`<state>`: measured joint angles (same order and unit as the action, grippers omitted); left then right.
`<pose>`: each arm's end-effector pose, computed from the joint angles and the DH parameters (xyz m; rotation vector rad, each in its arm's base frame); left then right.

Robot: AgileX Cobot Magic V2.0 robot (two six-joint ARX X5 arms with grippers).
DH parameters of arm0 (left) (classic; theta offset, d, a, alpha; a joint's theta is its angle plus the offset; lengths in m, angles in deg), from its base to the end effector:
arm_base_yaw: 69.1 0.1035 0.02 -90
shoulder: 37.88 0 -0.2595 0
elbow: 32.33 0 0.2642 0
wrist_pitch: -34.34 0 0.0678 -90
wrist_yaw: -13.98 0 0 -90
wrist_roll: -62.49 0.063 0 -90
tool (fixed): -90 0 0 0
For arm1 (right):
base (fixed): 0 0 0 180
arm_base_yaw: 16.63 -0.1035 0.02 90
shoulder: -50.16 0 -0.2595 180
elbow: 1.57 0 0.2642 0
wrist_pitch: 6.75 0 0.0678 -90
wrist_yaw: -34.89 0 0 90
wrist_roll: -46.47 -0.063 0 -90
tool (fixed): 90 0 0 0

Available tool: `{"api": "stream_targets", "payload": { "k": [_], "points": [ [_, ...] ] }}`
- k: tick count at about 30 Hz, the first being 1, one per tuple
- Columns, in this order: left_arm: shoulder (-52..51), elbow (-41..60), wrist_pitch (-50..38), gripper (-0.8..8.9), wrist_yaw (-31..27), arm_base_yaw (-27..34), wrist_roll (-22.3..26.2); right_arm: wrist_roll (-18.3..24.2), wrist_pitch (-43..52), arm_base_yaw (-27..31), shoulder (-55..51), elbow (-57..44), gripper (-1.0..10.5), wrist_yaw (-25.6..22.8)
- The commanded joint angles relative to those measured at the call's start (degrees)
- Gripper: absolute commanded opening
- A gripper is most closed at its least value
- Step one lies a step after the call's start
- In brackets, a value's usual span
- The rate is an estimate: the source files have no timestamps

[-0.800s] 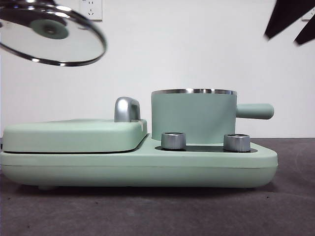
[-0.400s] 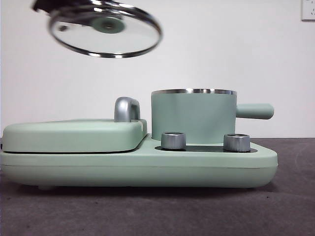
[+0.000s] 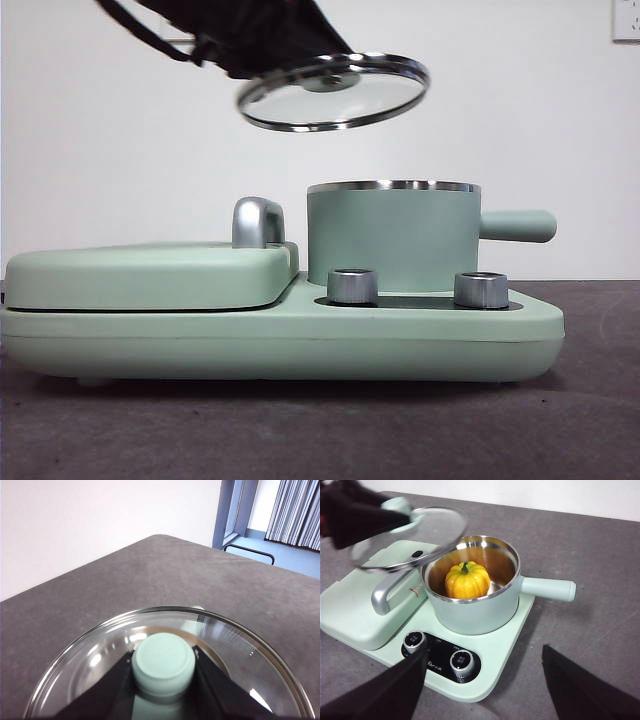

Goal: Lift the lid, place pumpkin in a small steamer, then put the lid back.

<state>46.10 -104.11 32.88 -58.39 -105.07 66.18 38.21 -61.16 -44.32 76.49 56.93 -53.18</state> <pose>0.2936 -0.2367 0.2819 0.0904 0.1619 -0.9387 0.1160 0.0633 0.3098 0.0518 0.4183 0.4814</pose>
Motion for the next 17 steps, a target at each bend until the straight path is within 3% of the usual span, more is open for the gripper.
{"api": "stream_targets", "payload": {
  "k": [1, 8, 17],
  "points": [
    [4.8, -4.9, -1.7, 0.16, -0.2, -1.0, 1.9, -0.9, 0.4, -0.3, 0.1, 0.3, 3.5, 0.2],
    [14.1, -13.6, -2.2, 0.16, 0.0, -2.0, 5.4, -1.0, -0.2, -0.3, 0.1, 0.3, 3.5, 0.2],
    [18.2, -14.6, -4.8, 0.16, 0.0, -1.9, 5.9, -1.0, -0.4, -0.3, 0.1, 0.3, 3.5, -0.1]
  ]
}}
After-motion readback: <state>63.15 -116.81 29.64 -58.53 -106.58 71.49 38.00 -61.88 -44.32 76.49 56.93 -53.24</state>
